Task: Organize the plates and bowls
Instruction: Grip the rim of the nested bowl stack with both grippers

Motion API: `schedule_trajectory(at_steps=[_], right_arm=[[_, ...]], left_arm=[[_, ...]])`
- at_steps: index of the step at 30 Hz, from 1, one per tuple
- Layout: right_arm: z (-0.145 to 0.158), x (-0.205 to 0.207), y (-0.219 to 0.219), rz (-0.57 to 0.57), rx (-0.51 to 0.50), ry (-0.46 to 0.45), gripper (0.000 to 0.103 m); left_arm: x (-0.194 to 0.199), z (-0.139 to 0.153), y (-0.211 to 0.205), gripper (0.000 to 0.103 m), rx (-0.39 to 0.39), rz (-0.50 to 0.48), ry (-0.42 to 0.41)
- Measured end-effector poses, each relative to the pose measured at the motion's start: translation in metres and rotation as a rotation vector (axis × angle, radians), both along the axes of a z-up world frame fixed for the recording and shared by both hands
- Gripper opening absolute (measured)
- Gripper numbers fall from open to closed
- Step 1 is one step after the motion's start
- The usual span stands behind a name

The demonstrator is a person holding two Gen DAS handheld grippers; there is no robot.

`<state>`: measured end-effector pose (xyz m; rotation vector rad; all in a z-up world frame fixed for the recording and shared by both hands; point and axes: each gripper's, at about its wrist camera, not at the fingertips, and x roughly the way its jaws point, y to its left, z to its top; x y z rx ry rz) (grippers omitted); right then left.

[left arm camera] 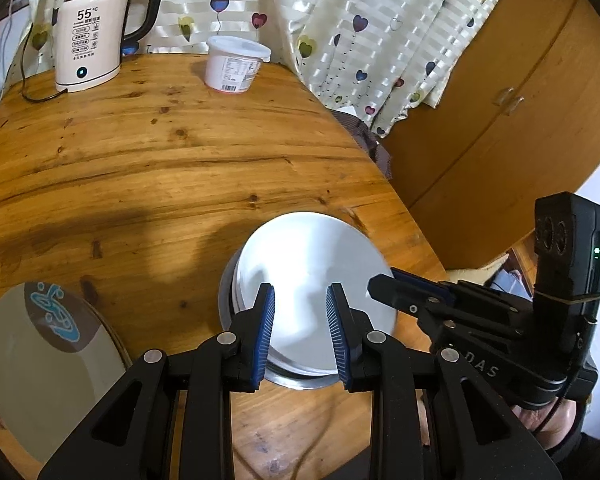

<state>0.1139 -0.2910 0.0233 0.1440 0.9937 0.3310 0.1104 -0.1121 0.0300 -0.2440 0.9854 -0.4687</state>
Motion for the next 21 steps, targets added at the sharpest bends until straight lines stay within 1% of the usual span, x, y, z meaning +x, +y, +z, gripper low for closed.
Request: schedule_trajectory(at_steps=[7, 12, 15, 16, 21], right_arm=[[-0.003, 0.002, -0.002, 0.002, 0.013, 0.011, 0.014], [-0.004, 0.002, -0.007, -0.006, 0.037, 0.023, 0.015], [-0.002, 0.001, -0.01, -0.009, 0.042, 0.023, 0.02], [-0.001, 0.0, -0.011, -0.011, 0.043, 0.02, 0.024], [0.002, -0.008, -0.015, -0.006, 0.053, 0.012, 0.025]], left_arm=[[0.002, 0.003, 0.012, 0.028, 0.006, 0.056, -0.017], [0.002, -0.003, 0.017, 0.028, 0.005, 0.071, -0.004], [0.0, -0.007, 0.021, 0.028, 0.003, 0.079, 0.004], [-0.001, -0.008, 0.021, 0.028, 0.002, 0.08, 0.006], [-0.005, -0.014, 0.024, 0.028, -0.011, 0.079, 0.03]])
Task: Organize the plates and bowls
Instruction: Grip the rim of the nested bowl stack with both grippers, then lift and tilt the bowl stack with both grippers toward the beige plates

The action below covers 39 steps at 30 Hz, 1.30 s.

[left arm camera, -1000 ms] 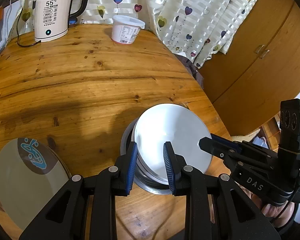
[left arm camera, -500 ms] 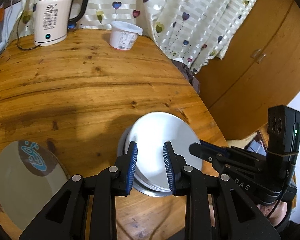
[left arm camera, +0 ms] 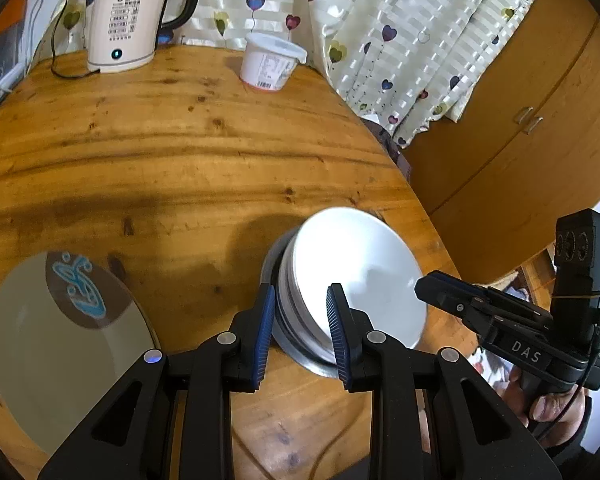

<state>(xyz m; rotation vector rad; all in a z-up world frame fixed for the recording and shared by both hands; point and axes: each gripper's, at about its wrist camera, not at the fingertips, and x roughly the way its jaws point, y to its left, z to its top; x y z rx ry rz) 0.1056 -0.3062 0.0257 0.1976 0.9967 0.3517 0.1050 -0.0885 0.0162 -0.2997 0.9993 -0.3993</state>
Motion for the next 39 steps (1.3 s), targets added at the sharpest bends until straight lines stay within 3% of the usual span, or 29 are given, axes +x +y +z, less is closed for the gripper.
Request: schedule_trajectory(at_steps=[8, 23, 27, 39], right_arm=[[-0.008, -0.004, 0.008, 0.033, 0.05, 0.043, 0.024], [-0.005, 0.005, 0.0, 0.017, 0.07, 0.025, 0.024], [0.002, 0.004, -0.017, -0.022, 0.081, -0.005, 0.035], [-0.003, 0.004, -0.04, -0.033, 0.185, -0.028, 0.041]], left_arm=[[-0.005, -0.006, -0.012, 0.028, -0.007, -0.04, 0.027], [0.003, -0.003, -0.006, 0.028, -0.029, -0.029, 0.011], [0.005, 0.001, 0.011, 0.029, -0.039, 0.02, -0.003], [0.009, -0.003, 0.037, 0.029, -0.061, 0.088, -0.004]])
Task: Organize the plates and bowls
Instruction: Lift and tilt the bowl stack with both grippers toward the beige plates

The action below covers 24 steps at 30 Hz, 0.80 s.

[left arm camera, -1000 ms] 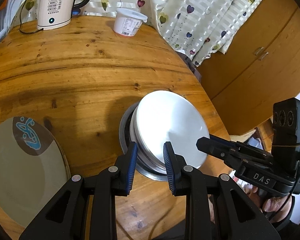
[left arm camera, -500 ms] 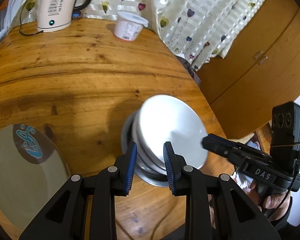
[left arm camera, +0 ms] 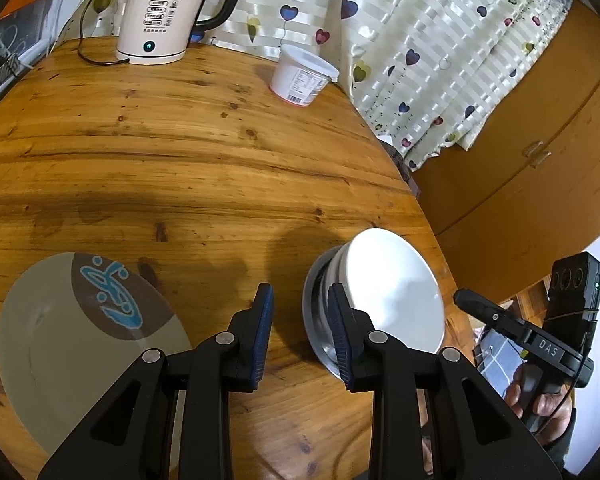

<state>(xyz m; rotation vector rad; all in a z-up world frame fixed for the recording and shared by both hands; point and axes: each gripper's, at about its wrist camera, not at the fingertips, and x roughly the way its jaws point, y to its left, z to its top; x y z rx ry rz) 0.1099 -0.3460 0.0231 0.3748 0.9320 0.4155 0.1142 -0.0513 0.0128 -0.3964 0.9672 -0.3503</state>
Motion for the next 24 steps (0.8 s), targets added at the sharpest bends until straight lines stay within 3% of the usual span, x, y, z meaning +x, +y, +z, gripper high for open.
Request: schedule_trajectory(at_steps=[3, 15, 18, 22, 24], right_arm=[[0.001, -0.001, -0.006, -0.021, -0.004, -0.024, 0.05], [-0.023, 0.002, -0.031, -0.08, 0.084, 0.082, 0.05], [-0.027, 0.003, -0.03, -0.078, 0.086, 0.101, 0.044], [-0.03, 0.004, -0.025, -0.061, 0.085, 0.113, 0.029], [-0.032, 0.005, -0.023, -0.054, 0.082, 0.119, 0.027]], left_arm=[[0.001, -0.003, 0.004, 0.029, -0.007, 0.011, 0.006], [0.008, -0.017, 0.005, 0.029, -0.02, 0.009, 0.053], [0.01, -0.02, 0.004, 0.029, -0.013, 0.008, 0.066], [0.01, -0.022, 0.0, 0.029, -0.009, -0.012, 0.079], [0.01, -0.024, -0.003, 0.029, 0.001, -0.02, 0.086]])
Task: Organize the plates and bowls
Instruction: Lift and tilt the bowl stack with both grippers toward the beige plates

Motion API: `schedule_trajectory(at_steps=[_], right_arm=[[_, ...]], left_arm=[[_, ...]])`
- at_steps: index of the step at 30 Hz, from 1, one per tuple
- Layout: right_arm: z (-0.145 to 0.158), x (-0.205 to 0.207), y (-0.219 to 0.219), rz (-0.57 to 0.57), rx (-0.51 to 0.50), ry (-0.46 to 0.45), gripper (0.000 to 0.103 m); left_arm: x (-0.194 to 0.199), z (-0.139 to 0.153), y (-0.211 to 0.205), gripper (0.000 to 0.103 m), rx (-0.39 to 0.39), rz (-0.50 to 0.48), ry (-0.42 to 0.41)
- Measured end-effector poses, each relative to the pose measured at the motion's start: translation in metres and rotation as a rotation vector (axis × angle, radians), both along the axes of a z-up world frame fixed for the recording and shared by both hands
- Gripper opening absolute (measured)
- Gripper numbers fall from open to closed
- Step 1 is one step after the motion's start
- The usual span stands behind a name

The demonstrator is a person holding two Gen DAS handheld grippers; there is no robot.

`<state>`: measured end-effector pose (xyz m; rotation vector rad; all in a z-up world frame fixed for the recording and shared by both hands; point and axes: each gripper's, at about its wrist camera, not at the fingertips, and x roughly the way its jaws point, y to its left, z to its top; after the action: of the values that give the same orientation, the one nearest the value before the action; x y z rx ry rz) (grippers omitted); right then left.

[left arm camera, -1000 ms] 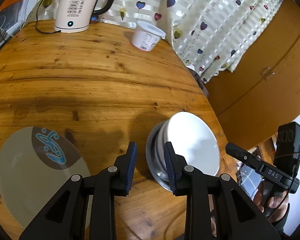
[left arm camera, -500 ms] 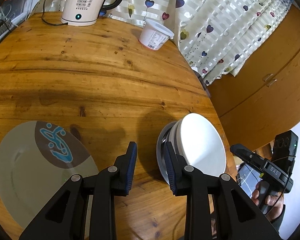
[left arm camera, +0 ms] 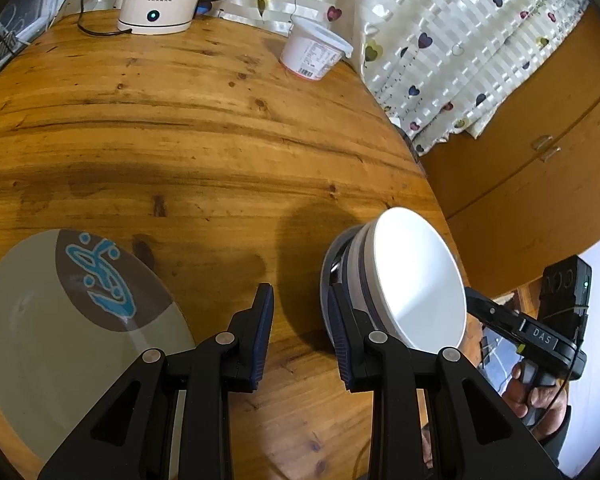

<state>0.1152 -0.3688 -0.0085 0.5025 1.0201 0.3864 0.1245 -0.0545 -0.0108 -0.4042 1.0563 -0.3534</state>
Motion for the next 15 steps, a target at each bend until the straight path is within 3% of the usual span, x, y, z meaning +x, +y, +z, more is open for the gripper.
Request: schedule_trajectory(at_steps=[15], right_arm=[[-0.01, 0.005, 0.02, 0.08, 0.012, 0.036, 0.027]], left_arm=[[0.002, -0.008, -0.01, 0.029, -0.01, -0.051, 0.036]])
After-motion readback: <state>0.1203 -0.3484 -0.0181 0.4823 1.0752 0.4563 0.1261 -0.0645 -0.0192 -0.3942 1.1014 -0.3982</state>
